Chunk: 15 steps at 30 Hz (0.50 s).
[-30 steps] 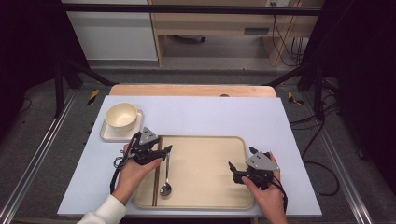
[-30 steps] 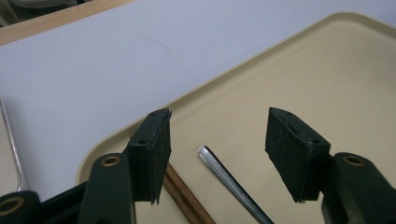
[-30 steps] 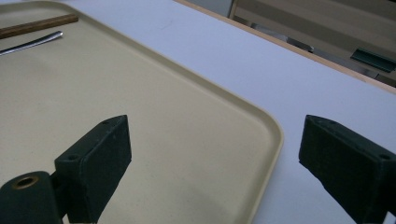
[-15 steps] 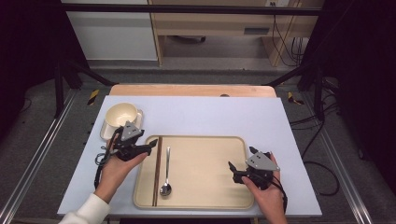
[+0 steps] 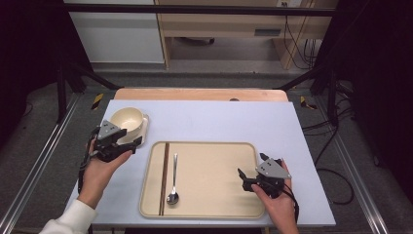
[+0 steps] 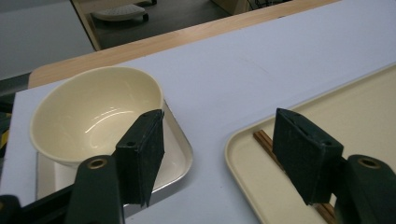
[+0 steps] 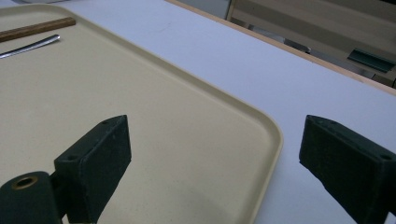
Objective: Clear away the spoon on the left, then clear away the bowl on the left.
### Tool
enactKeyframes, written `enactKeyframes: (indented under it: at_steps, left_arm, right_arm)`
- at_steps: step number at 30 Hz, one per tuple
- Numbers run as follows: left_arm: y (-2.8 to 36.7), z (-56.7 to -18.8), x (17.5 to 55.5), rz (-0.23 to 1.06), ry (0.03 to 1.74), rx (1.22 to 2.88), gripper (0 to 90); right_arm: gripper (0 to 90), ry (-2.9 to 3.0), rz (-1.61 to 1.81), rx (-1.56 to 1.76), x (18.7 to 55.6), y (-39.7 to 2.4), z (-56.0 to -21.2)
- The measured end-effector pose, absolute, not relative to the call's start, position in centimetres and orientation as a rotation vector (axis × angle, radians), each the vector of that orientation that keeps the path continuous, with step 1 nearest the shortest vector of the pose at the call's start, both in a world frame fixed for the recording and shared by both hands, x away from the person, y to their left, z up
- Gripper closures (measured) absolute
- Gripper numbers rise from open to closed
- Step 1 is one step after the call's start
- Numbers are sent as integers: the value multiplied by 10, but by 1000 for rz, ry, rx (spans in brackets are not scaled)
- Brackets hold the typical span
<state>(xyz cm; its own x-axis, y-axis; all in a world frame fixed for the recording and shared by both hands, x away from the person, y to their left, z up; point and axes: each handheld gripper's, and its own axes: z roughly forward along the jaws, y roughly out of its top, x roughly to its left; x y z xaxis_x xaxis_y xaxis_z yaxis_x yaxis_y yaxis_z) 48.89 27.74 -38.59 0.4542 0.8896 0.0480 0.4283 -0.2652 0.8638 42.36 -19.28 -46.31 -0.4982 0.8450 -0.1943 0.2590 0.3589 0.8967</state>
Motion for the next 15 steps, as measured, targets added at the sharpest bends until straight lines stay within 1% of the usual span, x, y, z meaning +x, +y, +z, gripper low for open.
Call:
enactKeyframes:
  at_steps: [8, 15]
  left_arm:
    - [295, -375, 491, 744, 1136, 1859, 339]
    - [311, -371, 505, 787, 1175, 1824, 342]
  right_arm:
    - [96, 1957, 1122, 951, 424, -190, -464]
    - [96, 1954, 1124, 947, 423, -189, -463]
